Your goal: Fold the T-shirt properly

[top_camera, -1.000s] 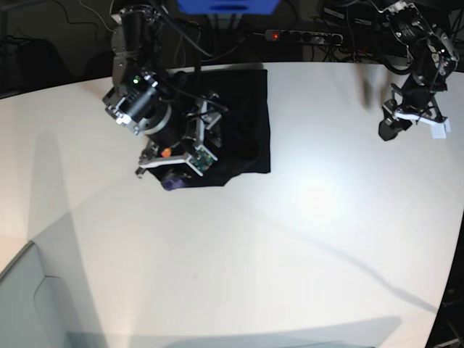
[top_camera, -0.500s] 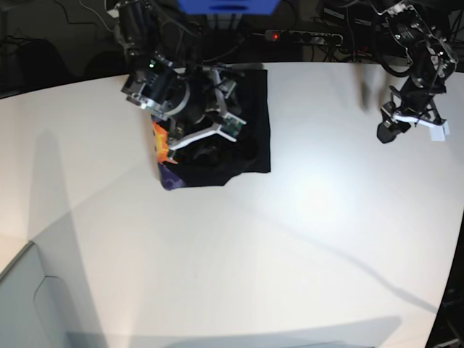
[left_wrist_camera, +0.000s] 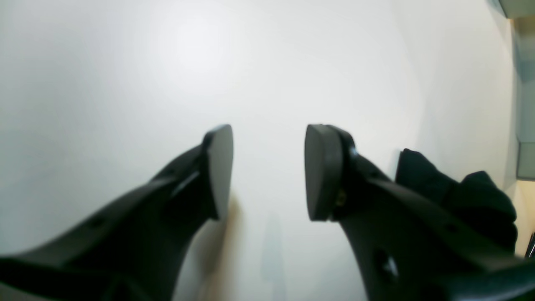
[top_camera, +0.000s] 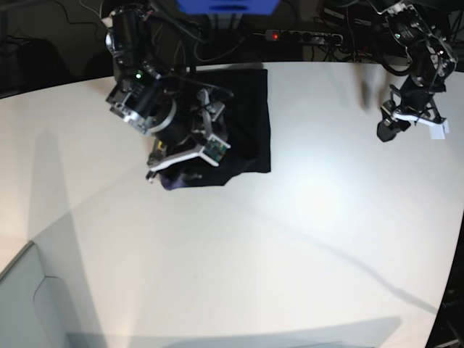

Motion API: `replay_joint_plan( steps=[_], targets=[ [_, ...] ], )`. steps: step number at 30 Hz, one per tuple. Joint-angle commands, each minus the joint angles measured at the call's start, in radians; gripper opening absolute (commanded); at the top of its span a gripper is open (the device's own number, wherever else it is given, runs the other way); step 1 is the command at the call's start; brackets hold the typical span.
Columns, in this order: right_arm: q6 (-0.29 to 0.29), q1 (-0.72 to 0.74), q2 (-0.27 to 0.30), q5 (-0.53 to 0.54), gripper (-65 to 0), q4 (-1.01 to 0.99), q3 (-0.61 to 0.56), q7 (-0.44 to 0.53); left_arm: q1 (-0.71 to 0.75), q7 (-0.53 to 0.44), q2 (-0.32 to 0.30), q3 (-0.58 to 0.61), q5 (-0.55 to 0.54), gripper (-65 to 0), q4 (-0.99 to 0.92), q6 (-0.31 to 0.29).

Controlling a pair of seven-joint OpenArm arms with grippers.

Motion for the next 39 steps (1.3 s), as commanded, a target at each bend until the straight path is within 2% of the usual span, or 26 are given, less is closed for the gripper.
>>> replay_joint_plan(
  steps=[1, 13, 26, 29, 35, 39],
  targets=[
    [0.007, 0.015, -0.008, 0.011, -18.5, 0.005, 0.004, 0.016, -0.003, -0.010, -0.015, -0.006, -0.019, -37.5, 0.020, -0.008],
    [0.007, 0.015, -0.007, 0.011, -18.5, -0.162, 0.014, 0.014, -0.009, -0.010, -0.015, -0.003, -0.019, -37.5, 0.022, -0.008],
    [0.007, -0.107, -0.008, 0.013, -19.0, -0.127, 0.000, 0.014, -0.011, -0.019, -0.015, -0.003, -0.019, -37.5, 0.012, -0.008],
    [0.007, -0.114, 0.006, 0.013, -19.1, -0.124, -0.063, 0.014, -0.012, -0.019, -0.015, -0.003, -0.019, -37.5, 0.012, -0.008],
    [0.007, -0.106, 0.101, 0.011, -19.1, -0.072, -0.270, 0.021, -0.031, -0.011, -0.015, -0.003, -0.019, -37.5, 0.012, -0.008],
    [0.007, -0.101, 0.113, 0.008, -19.1, -0.032, -0.282, 0.021, -0.029, -0.011, -0.015, -0.004, -0.019, -37.5, 0.017, -0.008]
  ],
)
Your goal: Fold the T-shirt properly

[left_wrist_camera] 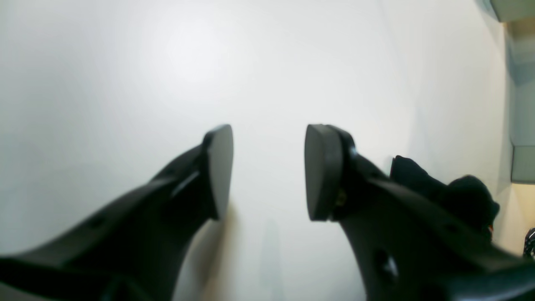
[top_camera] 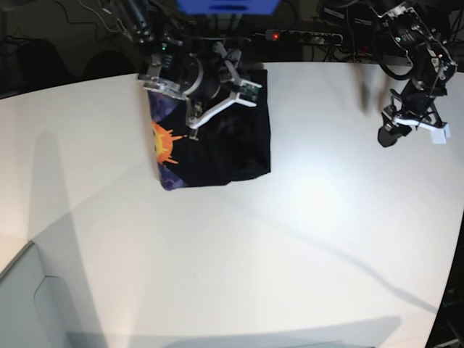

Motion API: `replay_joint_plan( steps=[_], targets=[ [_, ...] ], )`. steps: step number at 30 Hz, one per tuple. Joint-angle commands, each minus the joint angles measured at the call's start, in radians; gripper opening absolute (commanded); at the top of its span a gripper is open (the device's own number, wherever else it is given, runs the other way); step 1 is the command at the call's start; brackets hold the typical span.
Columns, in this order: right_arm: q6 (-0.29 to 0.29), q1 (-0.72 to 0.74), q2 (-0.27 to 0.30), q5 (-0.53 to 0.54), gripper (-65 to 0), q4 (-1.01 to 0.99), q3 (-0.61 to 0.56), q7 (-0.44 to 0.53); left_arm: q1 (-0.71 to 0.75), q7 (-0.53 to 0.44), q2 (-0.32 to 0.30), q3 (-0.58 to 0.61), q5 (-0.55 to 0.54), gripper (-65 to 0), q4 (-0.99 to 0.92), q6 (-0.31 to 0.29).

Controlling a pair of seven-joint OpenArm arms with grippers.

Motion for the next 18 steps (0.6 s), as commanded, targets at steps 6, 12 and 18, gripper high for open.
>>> replay_joint_plan(
  steps=[6, 12, 18],
  targets=[
    [0.006, 0.006, 0.038, 0.009, -19.1, 0.072, -0.002, 0.022, -0.004, -0.011, -0.015, -0.007, -0.019, -37.5, 0.016, -0.008],
    [0.006, 0.015, 0.001, 0.012, -19.1, 0.082, 0.084, 0.022, -0.001, -0.010, -0.015, -0.007, -0.019, -37.5, 0.022, -0.008],
    [0.006, 0.014, -0.056, 0.012, -19.1, 0.071, 0.134, 0.022, 0.002, -0.010, -0.015, -0.007, -0.019, -37.5, 0.024, -0.008]
  ],
)
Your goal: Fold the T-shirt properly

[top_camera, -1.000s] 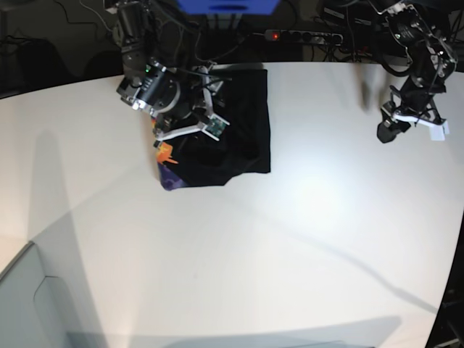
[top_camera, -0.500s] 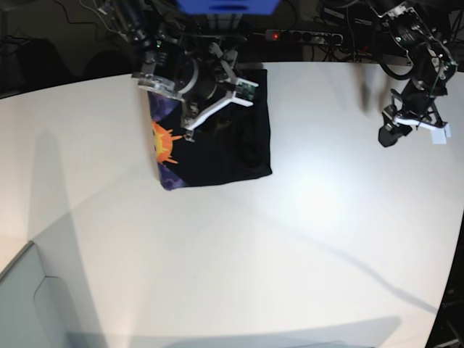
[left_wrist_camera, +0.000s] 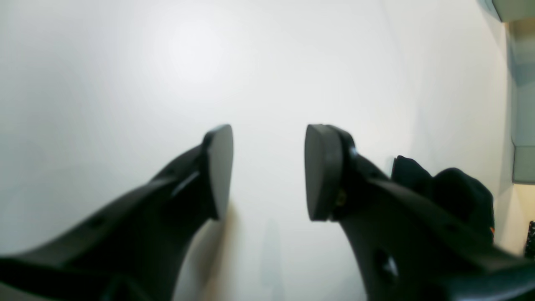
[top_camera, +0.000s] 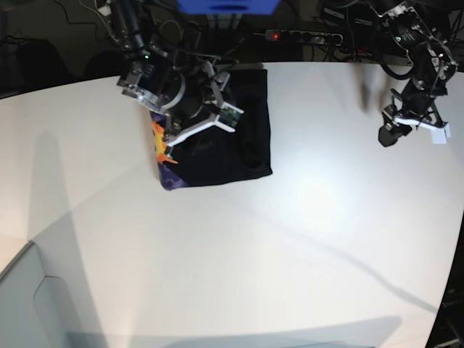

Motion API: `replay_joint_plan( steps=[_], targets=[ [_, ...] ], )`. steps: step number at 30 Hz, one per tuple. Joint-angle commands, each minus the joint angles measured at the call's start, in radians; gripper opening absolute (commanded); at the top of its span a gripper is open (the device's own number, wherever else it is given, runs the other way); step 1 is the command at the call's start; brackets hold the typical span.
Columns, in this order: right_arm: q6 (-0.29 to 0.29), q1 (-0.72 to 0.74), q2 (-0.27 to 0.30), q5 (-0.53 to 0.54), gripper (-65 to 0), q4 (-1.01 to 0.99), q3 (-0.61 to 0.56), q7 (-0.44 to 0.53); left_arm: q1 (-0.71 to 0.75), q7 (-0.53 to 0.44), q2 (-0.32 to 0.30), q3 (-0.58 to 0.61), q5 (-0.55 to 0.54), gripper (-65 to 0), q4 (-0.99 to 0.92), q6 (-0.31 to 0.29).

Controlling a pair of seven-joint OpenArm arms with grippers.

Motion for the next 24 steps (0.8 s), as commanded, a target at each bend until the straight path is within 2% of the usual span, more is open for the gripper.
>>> replay_joint_plan(
  steps=[1, 6, 9, 13, 19, 24],
  targets=[
    [0.006, 0.003, -0.016, 0.014, -19.1, 0.003, -0.007, 0.018, -0.002, -0.010, -0.014, -0.005, -0.018, -37.5, 0.021, -0.008],
    [0.006, 0.026, -0.051, 0.014, -19.1, -0.113, -0.003, 0.041, -0.002, -0.010, -0.014, -0.005, -0.018, -37.5, 0.021, -0.006],
    [0.006, 0.032, -0.051, 0.014, -19.1, -0.189, -0.003, 0.095, 0.000, -0.008, -0.014, -0.005, -0.018, -37.5, 0.021, -0.006],
    [0.006, 0.013, -0.050, 0.014, -19.1, -0.239, -0.032, 0.101, 0.012, -0.010, -0.016, -0.007, -0.018, -37.5, 0.021, -0.008],
    [0.006, 0.006, -0.033, 0.014, -19.1, -0.225, -0.147, 0.104, 0.012, -0.010, -0.016, -0.007, -0.018, -37.5, 0.020, -0.008],
    [0.006, 0.006, 0.000, 0.014, -19.1, -0.112, -0.192, 0.098, 0.012, -0.010, -0.022, -0.007, -0.018, -37.5, 0.018, -0.008]
  ],
)
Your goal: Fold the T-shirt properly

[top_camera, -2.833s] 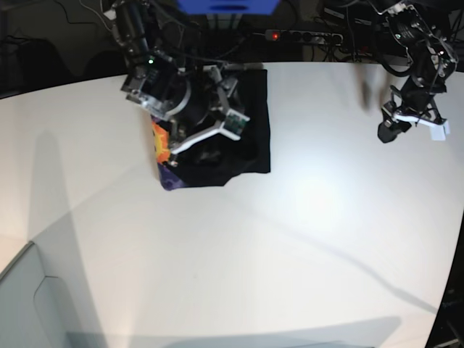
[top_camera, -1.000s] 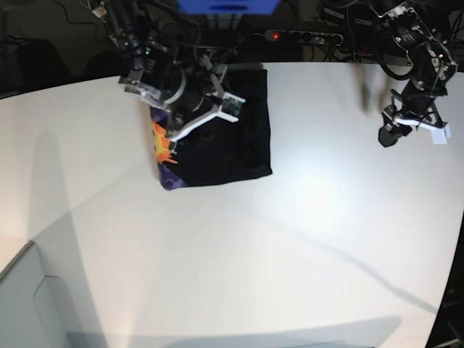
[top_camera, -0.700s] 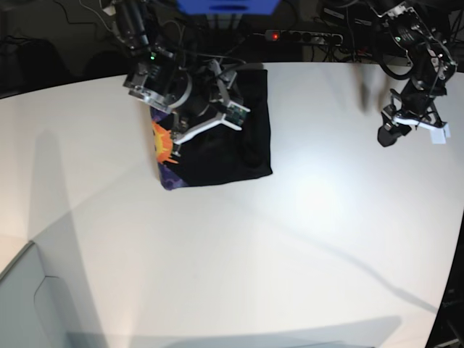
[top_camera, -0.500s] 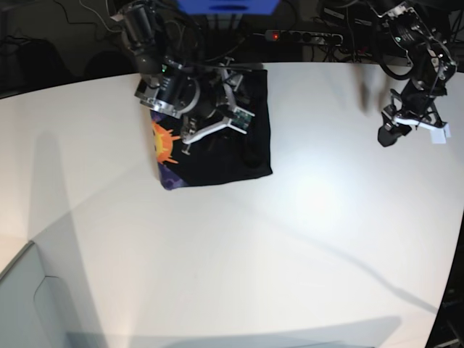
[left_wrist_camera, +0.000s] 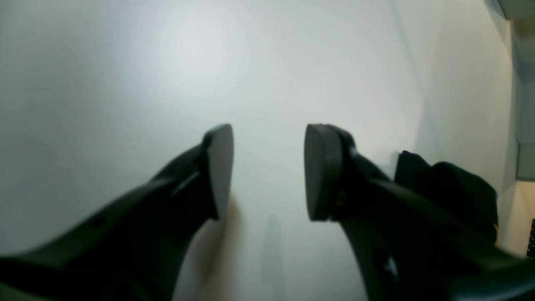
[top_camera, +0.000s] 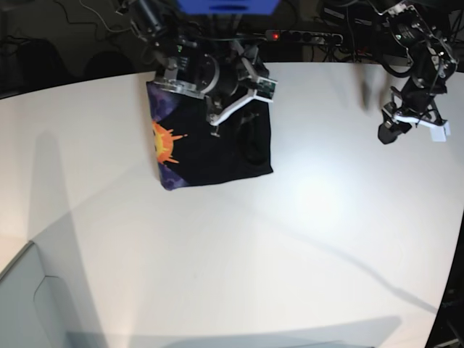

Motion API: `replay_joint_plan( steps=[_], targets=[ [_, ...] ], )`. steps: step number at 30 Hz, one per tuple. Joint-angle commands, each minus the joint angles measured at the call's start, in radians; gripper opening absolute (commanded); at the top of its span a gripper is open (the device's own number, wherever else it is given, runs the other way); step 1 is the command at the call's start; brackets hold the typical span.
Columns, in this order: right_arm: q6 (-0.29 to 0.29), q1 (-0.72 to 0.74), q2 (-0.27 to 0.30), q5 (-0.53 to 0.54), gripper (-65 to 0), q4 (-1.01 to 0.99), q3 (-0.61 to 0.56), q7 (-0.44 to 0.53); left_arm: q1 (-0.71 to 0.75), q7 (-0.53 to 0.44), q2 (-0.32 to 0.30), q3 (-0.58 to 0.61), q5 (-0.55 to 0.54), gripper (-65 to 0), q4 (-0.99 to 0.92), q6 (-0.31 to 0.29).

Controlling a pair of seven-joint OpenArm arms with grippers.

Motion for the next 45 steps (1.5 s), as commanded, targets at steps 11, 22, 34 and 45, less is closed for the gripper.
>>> replay_joint_plan(
  steps=[11, 22, 34, 45],
  targets=[
    [0.006, 0.125, -0.071, 0.009, -19.1, -0.091, 0.176, 0.012, 0.001, -0.010, -0.019, -0.006, -0.015, -37.5, 0.020, -0.008],
    [0.006, 0.190, -0.173, 0.011, -19.2, -0.287, 0.358, 0.029, 0.016, -0.011, -0.019, -0.006, -0.015, -37.5, 0.020, -0.008],
    [0.006, 0.164, -0.188, 0.011, -19.2, -0.332, 0.186, 0.098, 0.021, -0.013, -0.019, -0.006, -0.015, -37.5, 0.019, -0.008],
    [0.006, 0.144, -0.188, 0.011, -19.0, -0.220, 0.087, 0.092, 0.023, -0.010, -0.019, -0.006, -0.015, -37.5, 0.020, -0.008]
  ],
)
